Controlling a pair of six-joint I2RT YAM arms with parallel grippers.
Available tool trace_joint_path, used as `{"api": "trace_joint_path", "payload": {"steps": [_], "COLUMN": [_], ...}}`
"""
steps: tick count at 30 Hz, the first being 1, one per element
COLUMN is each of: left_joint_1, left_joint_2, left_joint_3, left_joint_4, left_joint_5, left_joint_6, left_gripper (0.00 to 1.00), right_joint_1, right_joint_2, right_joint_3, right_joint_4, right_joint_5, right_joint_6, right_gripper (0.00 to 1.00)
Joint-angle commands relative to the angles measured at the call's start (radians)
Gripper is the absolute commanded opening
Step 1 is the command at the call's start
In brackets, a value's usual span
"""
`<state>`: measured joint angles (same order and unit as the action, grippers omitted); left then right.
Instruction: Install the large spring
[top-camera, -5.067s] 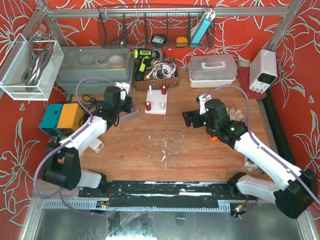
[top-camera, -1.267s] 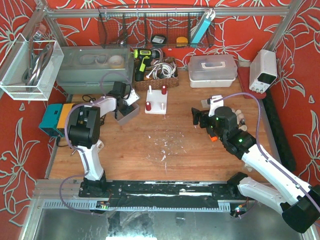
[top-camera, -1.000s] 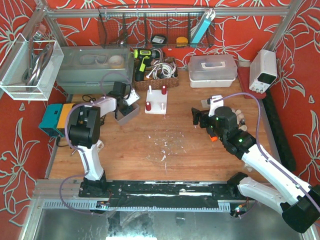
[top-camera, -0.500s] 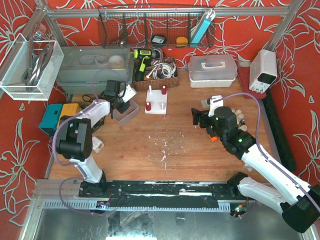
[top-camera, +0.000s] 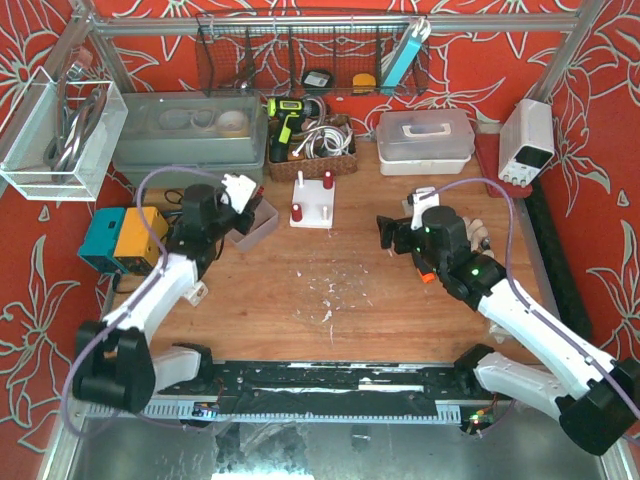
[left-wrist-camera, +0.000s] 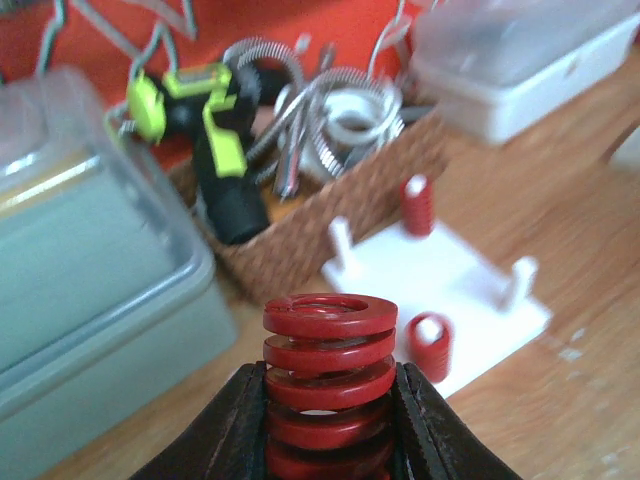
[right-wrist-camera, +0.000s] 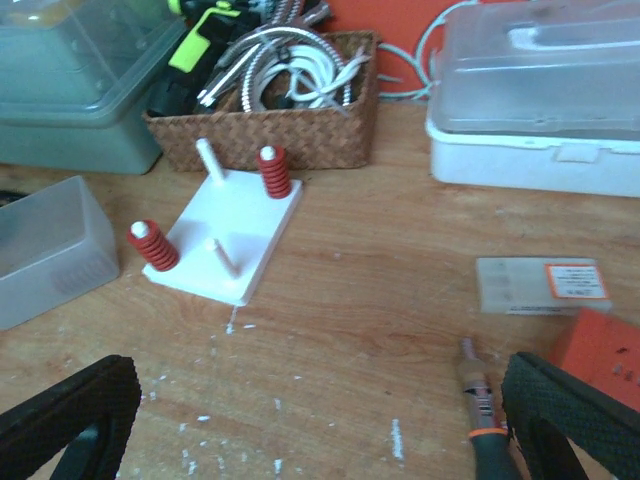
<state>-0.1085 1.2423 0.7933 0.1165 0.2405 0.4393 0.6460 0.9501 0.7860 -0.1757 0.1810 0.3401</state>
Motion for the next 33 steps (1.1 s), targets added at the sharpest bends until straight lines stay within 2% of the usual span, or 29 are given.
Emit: {"api": "trace_joint_path", "payload": {"steps": [1,4,9,14,16,20,25,33], "left_joint_1": [-0.043,-0.141,-0.392,-0.481,-0.501,-0.519,-0.527,-0.53], "left_joint_2": [-0.159,-0.191,-0.173,-0.129,-0.107,-0.081,-0.081,-0.079], "left_joint_3": [-0.167,-0.289,-0.385,-0.438,-0.438,-0.441,-0.46,-0.454], "left_joint_4": [0.367,0.562,0.682,0.812,0.821,0.846,0.881,0.885], "left_joint_5": [0.14,0.163,0.029,0.031,0.024,0.026,0.007,0.01], "left_joint_6": [-0.213,-0.287,-0.23,-0.241,-0.232,-0.23,-0.238,-0.229], "left_gripper": [0.0,0.0,0.0,0.0,0.0,0.0,0.0,0.0], "right_joint_1": [-0.01,-0.009,-0.011,0.014,0.046,0.113,0.115,0.121], "right_joint_2": [0.06,0.108,0.207,0.283,0.34,0.411,0.445,0.477], "right_joint_3": [0.089,0.101,0.187,0.24,0.273,0.346,0.361,0.361], "right_joint_4": [-0.065,-0.019,-0.02,0.052,0.039,-0.073,-0.156,-0.135], "right_joint_5": [-0.127,-0.273,-0.517,-0.742,-0.761,-0.678,-0.644,-0.738], "right_joint_6": [0.042,0.073,0.121,0.155,0.141,0.092,0.068,0.059], "right_gripper": [0.99,0.94,0.83,0.76,0.77,0.77,0.71,0.51]}}
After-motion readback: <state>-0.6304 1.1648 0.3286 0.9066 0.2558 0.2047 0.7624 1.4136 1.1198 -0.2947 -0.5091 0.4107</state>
